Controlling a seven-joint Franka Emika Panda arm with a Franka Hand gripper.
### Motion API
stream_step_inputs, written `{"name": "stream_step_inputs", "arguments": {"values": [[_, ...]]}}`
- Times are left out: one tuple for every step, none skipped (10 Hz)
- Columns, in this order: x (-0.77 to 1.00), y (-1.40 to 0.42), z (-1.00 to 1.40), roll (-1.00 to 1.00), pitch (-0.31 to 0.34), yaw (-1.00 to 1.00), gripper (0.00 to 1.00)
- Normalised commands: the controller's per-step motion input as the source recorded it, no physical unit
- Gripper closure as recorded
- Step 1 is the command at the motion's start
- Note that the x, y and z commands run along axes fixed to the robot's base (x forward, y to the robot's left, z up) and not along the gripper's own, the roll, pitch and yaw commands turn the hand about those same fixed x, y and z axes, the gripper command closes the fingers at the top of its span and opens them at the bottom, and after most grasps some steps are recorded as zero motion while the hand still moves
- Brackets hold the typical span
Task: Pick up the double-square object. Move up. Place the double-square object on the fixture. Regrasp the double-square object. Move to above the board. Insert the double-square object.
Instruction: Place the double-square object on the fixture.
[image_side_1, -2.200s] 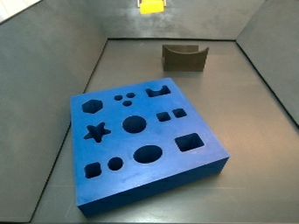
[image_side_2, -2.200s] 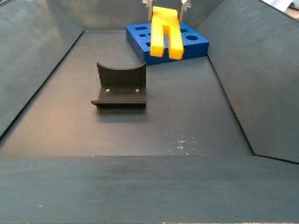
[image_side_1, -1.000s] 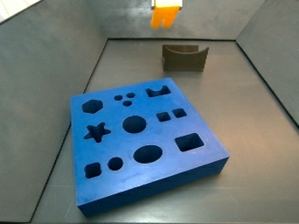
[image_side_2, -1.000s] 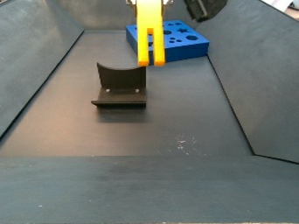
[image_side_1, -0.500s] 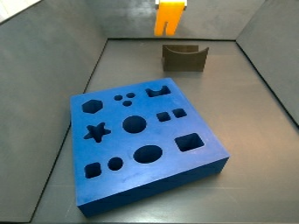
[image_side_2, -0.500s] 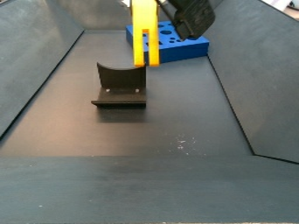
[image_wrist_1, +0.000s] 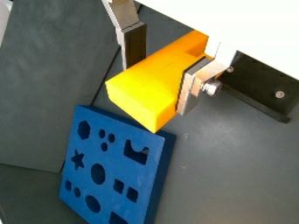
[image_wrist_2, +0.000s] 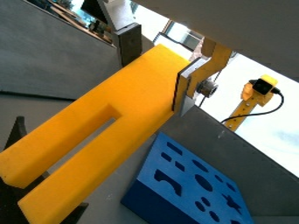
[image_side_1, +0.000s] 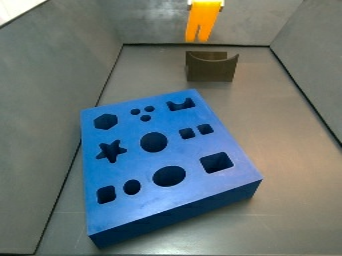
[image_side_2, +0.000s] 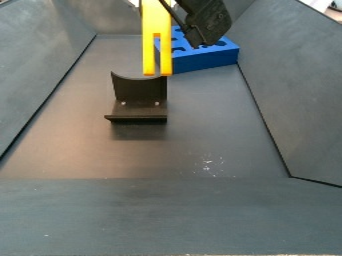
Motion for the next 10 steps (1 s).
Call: {"name": "stream_step_inputs", "arguments": {"values": [[0.49,0.04,-0.02,-0.17,-0.001,-0.07,1.00],[0.45,0.04,-0.03,-0.17,0.010,-0.06,1.00],[0.43,0.03,-0.03,-0.17,0.017,-0.06,1.00],[0.29,0.12,-1.00,-0.25,-0.074,-0.02,1.00],[0.27,0.12,-1.00,-0.24,-0.069,-0.03,1.00],[0.27,0.12,-1.00,-0.21,-0.048,-0.01,1.00],[0.28,0.11,-1.00,-0.18,-0.031,-0.01,1.00],[0.28,0.10,-1.00,-0.12,-0.005,0.00,1.00],[0.28,0.09,-1.00,-0.11,0.001,0.00,1.00],[0.25,0.07,-0.95,-0.10,0.005,-0.01,1.00]]}}
